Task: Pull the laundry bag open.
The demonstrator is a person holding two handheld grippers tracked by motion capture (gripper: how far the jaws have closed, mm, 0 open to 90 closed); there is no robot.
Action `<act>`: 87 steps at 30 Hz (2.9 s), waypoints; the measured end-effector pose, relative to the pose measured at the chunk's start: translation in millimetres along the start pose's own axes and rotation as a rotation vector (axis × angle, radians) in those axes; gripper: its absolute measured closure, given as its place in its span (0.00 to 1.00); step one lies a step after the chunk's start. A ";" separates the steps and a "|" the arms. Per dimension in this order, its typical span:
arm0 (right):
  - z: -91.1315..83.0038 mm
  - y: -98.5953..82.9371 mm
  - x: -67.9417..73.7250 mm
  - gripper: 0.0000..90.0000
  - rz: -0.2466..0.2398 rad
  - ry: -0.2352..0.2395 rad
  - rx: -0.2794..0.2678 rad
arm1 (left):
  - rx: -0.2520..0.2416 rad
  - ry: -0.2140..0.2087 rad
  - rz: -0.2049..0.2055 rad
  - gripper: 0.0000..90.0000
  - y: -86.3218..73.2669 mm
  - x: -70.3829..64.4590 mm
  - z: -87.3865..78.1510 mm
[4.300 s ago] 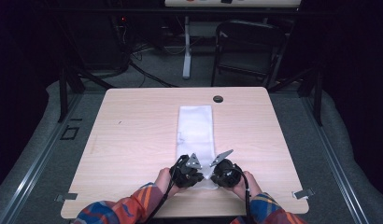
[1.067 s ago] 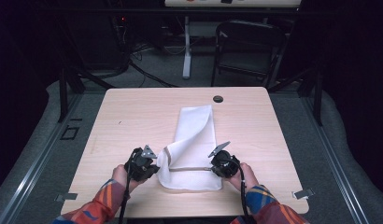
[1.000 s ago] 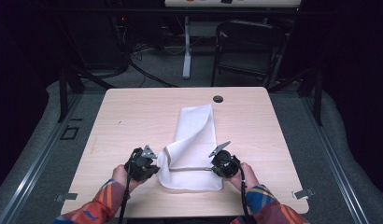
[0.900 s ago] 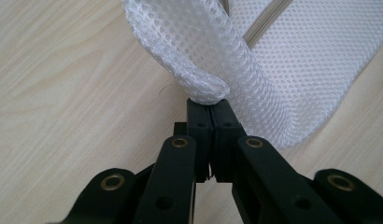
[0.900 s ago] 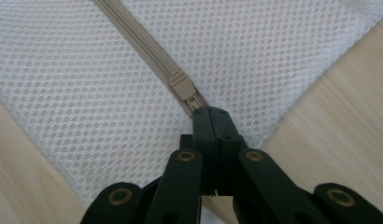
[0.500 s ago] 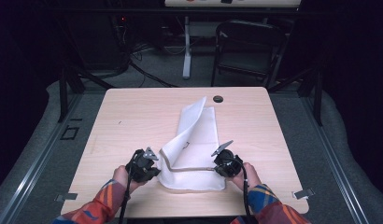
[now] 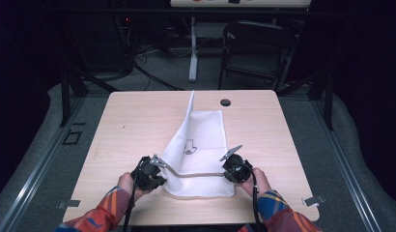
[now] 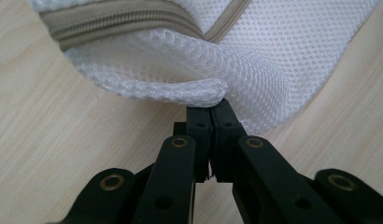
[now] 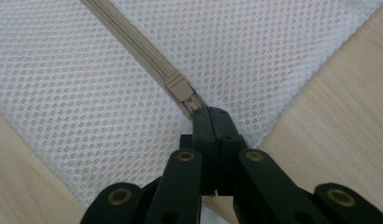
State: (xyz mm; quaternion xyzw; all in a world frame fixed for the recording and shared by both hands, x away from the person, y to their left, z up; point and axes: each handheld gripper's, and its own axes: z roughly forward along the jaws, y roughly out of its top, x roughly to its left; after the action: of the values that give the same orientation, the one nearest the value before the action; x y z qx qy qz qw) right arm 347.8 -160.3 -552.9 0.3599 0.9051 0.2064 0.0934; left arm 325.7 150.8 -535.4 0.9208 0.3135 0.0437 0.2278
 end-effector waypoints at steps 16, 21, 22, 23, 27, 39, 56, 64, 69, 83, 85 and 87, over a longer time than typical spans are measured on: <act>-0.9 -2.3 -4.5 1.00 0.004 -0.004 -0.002 | 0.022 -0.069 0.034 0.86 1.6 -2.0 -0.8; -0.9 -2.4 -5.0 1.00 0.005 0.000 -0.003 | -0.019 -0.088 0.043 0.57 2.0 -6.4 -9.5; -1.0 -2.4 -5.2 1.00 0.003 0.000 -0.001 | -0.025 -0.089 0.039 0.53 1.8 -6.9 -10.7; -1.0 -2.4 -5.3 1.00 0.003 0.000 -0.001 | -0.031 -0.090 0.041 0.51 1.6 -6.8 -12.3; -0.8 -2.5 -5.4 1.00 0.008 0.003 -0.003 | -0.049 -0.100 0.031 0.47 -0.5 -5.8 -18.0; -1.1 -2.4 -7.3 1.00 0.008 0.014 0.002 | -0.117 -0.105 0.007 0.35 -2.3 -9.2 -31.4; -1.0 -4.3 -8.9 1.00 0.022 0.027 -0.012 | -0.167 -0.103 0.098 0.16 49.8 -11.8 6.5; -0.9 -5.8 -10.5 0.99 0.028 0.038 -0.023 | -0.165 -0.111 0.122 0.16 66.2 -15.9 19.0; -0.6 -6.2 -10.9 0.99 0.026 0.039 -0.030 | -0.172 -0.110 0.135 0.16 73.6 -17.5 25.3; -0.5 -6.3 -10.7 0.99 0.031 0.037 -0.032 | -0.174 -0.115 0.171 0.17 95.8 -26.8 49.7; -0.6 -6.2 -10.9 0.99 0.029 0.039 -0.030 | -0.171 -0.113 0.175 0.18 98.3 -28.6 54.2; -0.5 -6.3 -10.8 0.99 0.030 0.038 -0.032 | -0.170 -0.122 0.178 0.18 100.7 -30.4 57.3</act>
State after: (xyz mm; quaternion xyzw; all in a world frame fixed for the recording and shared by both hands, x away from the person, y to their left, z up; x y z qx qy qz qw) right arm 351.6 -172.1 -555.0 0.3680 0.8978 0.2288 0.0789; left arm 370.4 39.7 -539.6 0.9234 0.2114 0.0339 0.3187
